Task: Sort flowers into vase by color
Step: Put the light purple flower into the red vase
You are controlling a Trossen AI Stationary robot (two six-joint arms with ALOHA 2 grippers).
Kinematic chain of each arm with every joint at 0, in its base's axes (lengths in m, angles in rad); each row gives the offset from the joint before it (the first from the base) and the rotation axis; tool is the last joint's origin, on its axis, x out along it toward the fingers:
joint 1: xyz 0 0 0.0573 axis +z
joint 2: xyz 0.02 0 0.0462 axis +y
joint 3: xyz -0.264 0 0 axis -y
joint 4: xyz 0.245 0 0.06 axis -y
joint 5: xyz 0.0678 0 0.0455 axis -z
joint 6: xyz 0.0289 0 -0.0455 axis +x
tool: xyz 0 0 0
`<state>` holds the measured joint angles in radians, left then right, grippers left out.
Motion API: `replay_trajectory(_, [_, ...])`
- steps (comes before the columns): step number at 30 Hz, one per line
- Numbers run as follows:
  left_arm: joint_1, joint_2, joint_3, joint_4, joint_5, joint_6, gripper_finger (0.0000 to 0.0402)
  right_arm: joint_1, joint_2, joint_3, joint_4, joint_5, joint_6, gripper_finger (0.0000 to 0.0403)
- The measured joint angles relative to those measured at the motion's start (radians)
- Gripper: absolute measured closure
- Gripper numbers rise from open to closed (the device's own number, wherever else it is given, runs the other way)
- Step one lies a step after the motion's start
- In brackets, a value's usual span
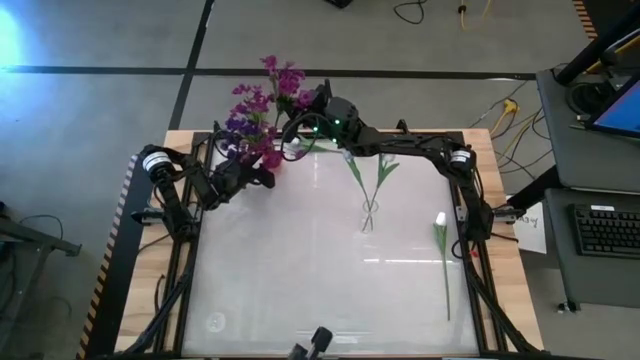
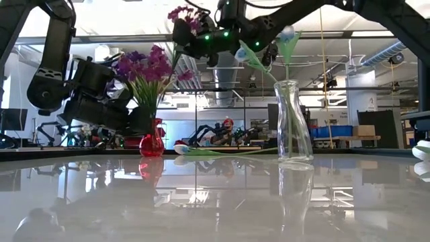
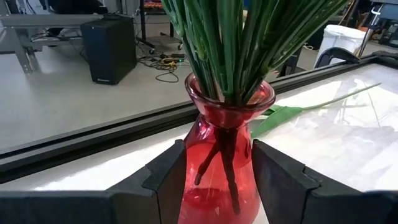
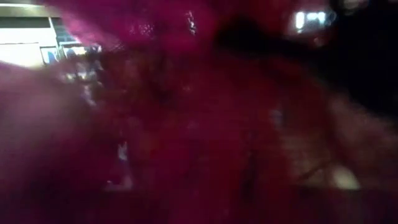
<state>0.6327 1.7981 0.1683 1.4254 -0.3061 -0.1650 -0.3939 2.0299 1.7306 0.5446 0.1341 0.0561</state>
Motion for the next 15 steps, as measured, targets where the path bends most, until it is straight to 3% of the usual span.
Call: replay_trajectory(15, [0.0,0.0,0.002,-0.037,0.002,0.025,0.0241,-0.001,0.081,0.034,0.019,-0.002,-0.007,0.038])
